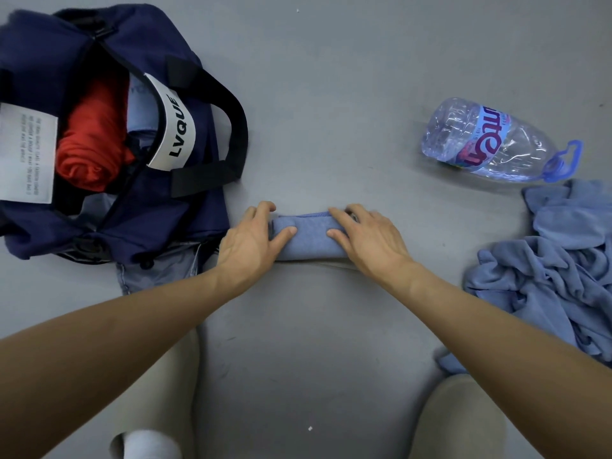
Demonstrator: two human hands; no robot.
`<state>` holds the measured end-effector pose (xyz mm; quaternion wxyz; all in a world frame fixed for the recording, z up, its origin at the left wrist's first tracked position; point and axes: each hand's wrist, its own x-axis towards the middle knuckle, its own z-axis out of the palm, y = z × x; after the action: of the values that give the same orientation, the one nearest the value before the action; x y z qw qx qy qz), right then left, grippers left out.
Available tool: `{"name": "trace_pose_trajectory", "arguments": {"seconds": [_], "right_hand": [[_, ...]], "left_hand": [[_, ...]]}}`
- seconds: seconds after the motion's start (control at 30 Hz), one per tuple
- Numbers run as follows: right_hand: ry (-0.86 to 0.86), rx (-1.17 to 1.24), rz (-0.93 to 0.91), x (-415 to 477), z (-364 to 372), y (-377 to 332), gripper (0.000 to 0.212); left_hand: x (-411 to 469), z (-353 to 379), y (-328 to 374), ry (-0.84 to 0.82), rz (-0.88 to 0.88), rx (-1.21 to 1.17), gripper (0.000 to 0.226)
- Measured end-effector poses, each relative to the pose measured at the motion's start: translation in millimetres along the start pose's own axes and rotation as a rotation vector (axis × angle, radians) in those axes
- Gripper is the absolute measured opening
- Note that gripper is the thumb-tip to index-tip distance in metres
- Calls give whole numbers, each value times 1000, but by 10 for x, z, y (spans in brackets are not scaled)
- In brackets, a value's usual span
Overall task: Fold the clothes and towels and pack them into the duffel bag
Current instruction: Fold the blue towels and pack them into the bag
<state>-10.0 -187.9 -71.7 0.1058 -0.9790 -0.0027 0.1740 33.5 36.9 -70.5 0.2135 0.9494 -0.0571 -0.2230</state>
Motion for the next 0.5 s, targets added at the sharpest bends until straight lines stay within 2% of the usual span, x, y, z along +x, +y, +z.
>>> {"name": "trace_pose_trajectory", "arguments": {"seconds": [0.07, 0.17, 0.27, 0.3, 0.43, 0.5], "right_hand": [[91, -15, -137, -6, -6, -17, 47], [-103, 37, -328, 18, -97, -48, 65], [-186, 57, -332, 4, -88, -121, 71], [-199, 79, -319, -15, -64, -142, 71], [-213, 267, -228, -125, 65, -206, 67], [-228, 424, -121, -170, 102, -274, 66]], "left_hand": [[43, -6, -48, -44, -97, -2, 64], [66, -20, -32, -58, -124, 25, 65], [104, -44, -4, -47, -148, -21, 63], [96, -47, -11, -50, -154, -114, 59], [-75, 0, -34, -18, -234, -770, 31], [-196, 53, -44, -33, -223, -883, 36]]}}
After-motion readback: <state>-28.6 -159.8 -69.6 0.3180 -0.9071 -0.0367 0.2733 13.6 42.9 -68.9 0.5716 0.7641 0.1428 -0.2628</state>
